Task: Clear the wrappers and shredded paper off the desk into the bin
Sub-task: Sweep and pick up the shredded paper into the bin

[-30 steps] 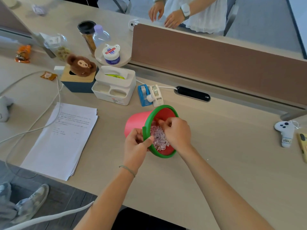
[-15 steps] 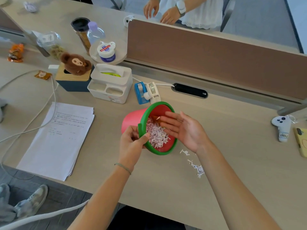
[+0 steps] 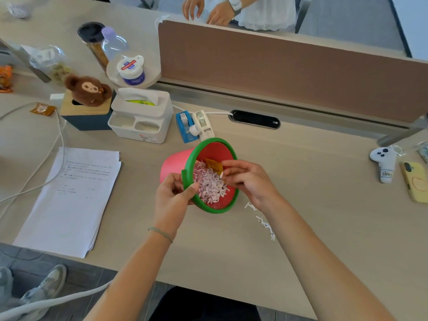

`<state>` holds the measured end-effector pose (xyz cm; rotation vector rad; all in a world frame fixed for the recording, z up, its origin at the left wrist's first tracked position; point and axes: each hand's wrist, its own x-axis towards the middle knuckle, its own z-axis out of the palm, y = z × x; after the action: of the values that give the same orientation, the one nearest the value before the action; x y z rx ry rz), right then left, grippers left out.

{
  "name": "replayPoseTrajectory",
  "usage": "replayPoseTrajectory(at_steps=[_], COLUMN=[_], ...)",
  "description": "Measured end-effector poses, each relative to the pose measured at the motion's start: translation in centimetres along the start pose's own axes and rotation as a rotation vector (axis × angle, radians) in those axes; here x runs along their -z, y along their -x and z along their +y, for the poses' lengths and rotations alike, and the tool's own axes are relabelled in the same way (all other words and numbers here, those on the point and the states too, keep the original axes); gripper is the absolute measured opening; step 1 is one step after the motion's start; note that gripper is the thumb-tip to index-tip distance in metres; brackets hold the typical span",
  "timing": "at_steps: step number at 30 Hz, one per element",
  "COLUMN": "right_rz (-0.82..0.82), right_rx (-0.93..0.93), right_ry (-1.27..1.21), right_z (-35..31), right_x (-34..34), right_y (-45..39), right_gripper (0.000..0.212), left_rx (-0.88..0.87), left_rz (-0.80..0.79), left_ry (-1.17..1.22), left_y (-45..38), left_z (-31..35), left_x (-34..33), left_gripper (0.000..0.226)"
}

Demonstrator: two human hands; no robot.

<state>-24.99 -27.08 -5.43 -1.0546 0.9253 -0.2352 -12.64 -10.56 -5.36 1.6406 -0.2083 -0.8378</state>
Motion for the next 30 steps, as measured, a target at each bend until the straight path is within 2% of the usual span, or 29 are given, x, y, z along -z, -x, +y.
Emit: replayPoseTrajectory(at_steps=[2, 5, 11, 16, 20, 22, 24, 25, 26, 28, 30], right_rz=[0.038, 0.044, 0.019, 0.014, -0.026, 0.074, 0.273, 0.353, 0.366, 0.168, -0.100], right_rx=[0.050, 0.120, 0.150, 0.173, 0.200, 0.265, 0.310, 0.300, 0.265, 0.160, 0.160], right_ry=[0.215, 0.408, 0.502, 0.631, 0.635, 0.578, 0.556, 0.650, 0.859, 1.397, 1.685], right_z=[-0.1, -0.2, -0.9, -1.0, -1.7, -2.0, -0.7, 0.7, 2.5, 7.3, 12.7], right_x=[-1.3, -2.4, -2.5, -1.4, -1.0, 0.4, 2.8, 4.2, 5.3, 6.2, 6.6], right_y=[-0.2, -0.7, -1.5, -1.9, -1.7, -1.6, -2.0, -2.6, -3.1, -2.7, -1.4], right_gripper=[0.046, 0.042, 0.027, 0.032, 0.040, 0.043, 0.047, 0.048, 0.047, 0.052, 0.075], left_rx=[-0.001, -0.010, -0.012, -0.011, -0.009, -0.006, -0.011, -0.016, -0.021, -0.019, -0.018], left_rz=[-0.002, -0.002, 0.010, 0.006, 0.007, 0.006, 0.008, 0.010, 0.013, 0.015, 0.015], left_ry=[0.010, 0.017, 0.020, 0.037, 0.039, 0.038, 0.039, 0.039, 0.038, 0.033, 0.033], left_y=[-0.1, -0.1, 0.0, 0.1, 0.2, 0.1, 0.0, -0.1, -0.2, -0.3, -0.2], left_z=[0.1, 0.0, -0.2, -0.2, -0.2, -0.2, -0.1, -0.1, -0.1, -0.2, -0.4], left_x=[0.0, -0.1, -0.3, -0.1, 0.0, 0.1, 0.3, 0.5, 0.6, 0.6, 0.4], left_gripper=[0.013, 0.012, 0.013, 0.012, 0.013, 0.012, 0.011, 0.011, 0.010, 0.010, 0.010])
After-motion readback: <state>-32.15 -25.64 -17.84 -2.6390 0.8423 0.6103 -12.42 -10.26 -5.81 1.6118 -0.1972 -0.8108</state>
